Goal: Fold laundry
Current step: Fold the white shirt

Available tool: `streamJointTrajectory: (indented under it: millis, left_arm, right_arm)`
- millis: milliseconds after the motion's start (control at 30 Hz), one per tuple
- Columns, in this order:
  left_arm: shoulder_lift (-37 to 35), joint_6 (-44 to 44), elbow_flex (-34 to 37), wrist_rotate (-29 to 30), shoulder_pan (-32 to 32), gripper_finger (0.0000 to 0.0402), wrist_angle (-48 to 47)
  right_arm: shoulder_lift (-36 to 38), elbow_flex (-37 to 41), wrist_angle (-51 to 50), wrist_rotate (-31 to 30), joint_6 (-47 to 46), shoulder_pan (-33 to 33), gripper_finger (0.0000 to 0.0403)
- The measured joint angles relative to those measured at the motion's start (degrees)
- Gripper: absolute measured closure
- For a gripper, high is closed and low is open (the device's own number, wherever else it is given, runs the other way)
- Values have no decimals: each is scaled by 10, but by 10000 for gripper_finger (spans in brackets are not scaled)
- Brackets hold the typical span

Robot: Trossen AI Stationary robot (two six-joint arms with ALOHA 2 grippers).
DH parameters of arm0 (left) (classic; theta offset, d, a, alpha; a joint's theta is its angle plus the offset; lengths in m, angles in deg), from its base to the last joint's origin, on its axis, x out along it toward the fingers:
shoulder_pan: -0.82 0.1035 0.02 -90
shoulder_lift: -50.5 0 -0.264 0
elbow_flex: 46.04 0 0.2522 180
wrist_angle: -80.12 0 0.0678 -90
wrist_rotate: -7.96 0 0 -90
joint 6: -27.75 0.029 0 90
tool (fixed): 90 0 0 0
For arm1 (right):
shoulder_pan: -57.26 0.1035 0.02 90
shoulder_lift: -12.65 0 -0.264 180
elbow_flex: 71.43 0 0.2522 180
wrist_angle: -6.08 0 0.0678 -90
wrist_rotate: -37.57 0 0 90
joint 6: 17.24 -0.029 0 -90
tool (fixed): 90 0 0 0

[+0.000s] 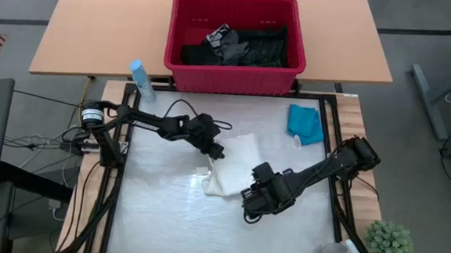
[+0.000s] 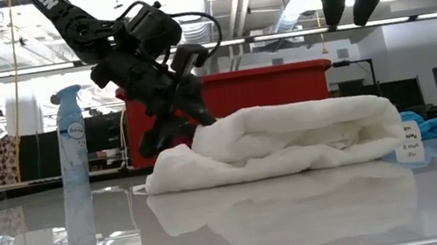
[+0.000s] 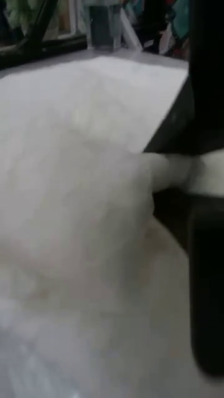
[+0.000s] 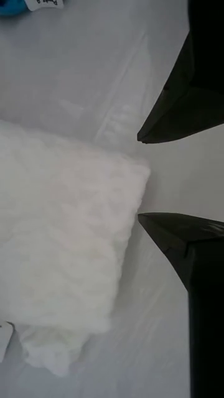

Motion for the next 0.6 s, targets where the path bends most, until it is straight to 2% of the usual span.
streamJointTrajectory:
  millis: [33, 100, 400, 500, 600]
  left_arm:
    - [0, -2, 0, -12, 0, 368, 8]
    - [0, -22, 0, -38, 1, 388, 27]
    - [-38, -88, -27, -125, 1, 399, 34]
    - [-70, -93, -30, -147, 1, 399, 4]
    - [-111, -63, -31, -146, 1, 400, -69]
  right_arm:
    - [0, 0, 0, -1, -4, 0, 188]
    - [0, 0, 0, -5, -6, 0, 188]
    - [0, 0, -2, -8, -7, -2, 188]
    - [0, 0, 0, -8, -7, -2, 188]
    - [0, 0, 3, -10, -6, -3, 188]
